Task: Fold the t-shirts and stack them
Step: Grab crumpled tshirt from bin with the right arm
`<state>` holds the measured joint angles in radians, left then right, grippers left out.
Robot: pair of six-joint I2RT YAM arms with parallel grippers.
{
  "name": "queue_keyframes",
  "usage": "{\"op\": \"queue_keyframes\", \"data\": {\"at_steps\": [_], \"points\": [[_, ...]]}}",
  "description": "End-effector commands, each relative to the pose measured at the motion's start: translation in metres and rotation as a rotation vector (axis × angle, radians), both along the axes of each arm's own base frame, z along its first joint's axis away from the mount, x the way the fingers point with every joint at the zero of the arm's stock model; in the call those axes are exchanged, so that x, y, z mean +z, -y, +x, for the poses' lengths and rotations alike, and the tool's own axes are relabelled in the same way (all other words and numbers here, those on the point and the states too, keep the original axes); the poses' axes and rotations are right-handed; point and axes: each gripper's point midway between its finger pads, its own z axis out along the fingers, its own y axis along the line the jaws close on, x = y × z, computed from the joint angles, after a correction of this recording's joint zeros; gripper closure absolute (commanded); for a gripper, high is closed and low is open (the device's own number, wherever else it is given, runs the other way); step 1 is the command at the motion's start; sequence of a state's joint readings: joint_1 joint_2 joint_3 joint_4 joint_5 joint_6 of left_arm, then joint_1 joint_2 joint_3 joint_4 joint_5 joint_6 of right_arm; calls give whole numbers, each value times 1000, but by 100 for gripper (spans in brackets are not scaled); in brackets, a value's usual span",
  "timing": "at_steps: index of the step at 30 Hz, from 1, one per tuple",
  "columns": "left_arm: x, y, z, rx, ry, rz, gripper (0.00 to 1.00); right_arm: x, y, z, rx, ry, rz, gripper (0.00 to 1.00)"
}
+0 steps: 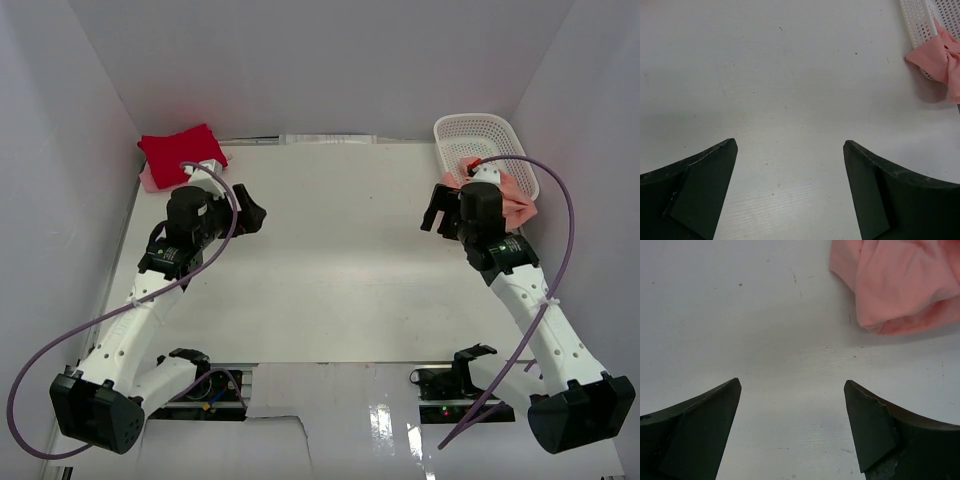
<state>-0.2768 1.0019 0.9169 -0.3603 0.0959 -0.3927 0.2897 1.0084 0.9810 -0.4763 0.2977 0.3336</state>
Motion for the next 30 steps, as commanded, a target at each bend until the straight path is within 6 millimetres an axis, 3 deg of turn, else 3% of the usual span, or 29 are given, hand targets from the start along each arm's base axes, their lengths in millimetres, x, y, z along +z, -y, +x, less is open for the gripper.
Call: {"op": "queue_keyframes", "data": {"at_steps": [1, 7, 11, 13, 16, 19, 20, 26, 30], "points": [[25, -9, 9, 71, 38, -8, 2, 19, 4, 2, -23, 71, 17, 10], [27, -18, 14, 83, 70, 59, 2, 31, 6, -3, -15, 108, 8, 10], [35, -2, -2, -43, 197, 16, 2, 27, 15, -3, -53, 89, -19, 10], [36, 0, -12, -83, 224, 25, 2, 18, 23, -3, -99, 36, -46, 10], [29, -11, -6, -12, 155, 52, 2, 0, 43, 4, -189, -48, -77, 10], [21, 1, -5, -88, 125, 55, 2, -14, 56, 16, -247, -124, -80, 10], [19, 1, -4, -83, 116, 55, 2, -15, 70, 17, -311, -137, -102, 10], [16, 4, -6, -103, 109, 55, 2, -53, 95, 37, -455, -252, -126, 9], [20, 5, -10, -117, 129, 52, 2, -52, 118, 51, -544, -256, -165, 9]]}}
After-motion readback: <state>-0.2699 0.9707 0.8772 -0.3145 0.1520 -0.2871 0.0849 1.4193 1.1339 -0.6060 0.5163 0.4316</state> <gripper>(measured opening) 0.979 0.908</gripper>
